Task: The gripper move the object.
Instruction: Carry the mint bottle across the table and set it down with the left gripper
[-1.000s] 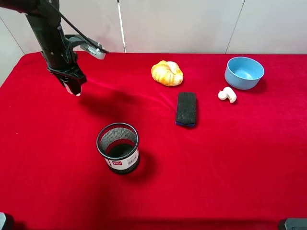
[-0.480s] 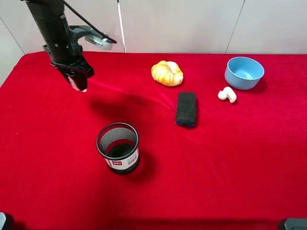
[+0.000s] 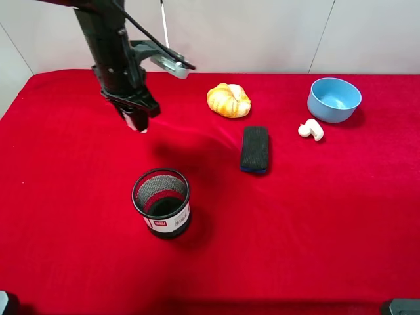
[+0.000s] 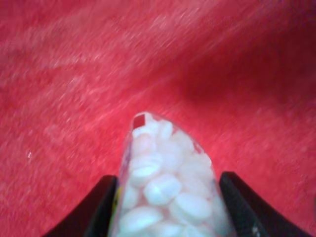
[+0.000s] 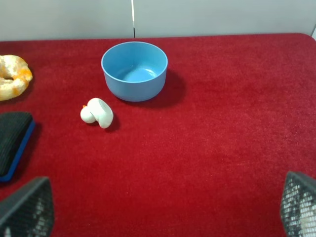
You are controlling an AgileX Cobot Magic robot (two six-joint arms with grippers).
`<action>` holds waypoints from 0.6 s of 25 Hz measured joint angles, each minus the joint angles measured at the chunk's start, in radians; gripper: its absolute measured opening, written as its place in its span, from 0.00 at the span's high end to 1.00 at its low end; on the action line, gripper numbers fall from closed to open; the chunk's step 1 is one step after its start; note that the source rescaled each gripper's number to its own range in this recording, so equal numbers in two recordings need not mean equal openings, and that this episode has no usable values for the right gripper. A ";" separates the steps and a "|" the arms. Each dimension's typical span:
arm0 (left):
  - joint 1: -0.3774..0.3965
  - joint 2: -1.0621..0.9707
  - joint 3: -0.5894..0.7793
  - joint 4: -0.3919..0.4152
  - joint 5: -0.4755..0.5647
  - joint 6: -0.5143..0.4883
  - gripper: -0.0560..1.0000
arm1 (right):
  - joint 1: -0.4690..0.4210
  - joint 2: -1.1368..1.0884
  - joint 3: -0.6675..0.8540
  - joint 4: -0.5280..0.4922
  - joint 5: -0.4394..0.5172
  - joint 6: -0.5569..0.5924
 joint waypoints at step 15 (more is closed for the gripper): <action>-0.175 0.082 -0.124 -0.006 -0.095 -0.071 0.95 | 0.000 0.000 0.000 0.002 -0.001 0.000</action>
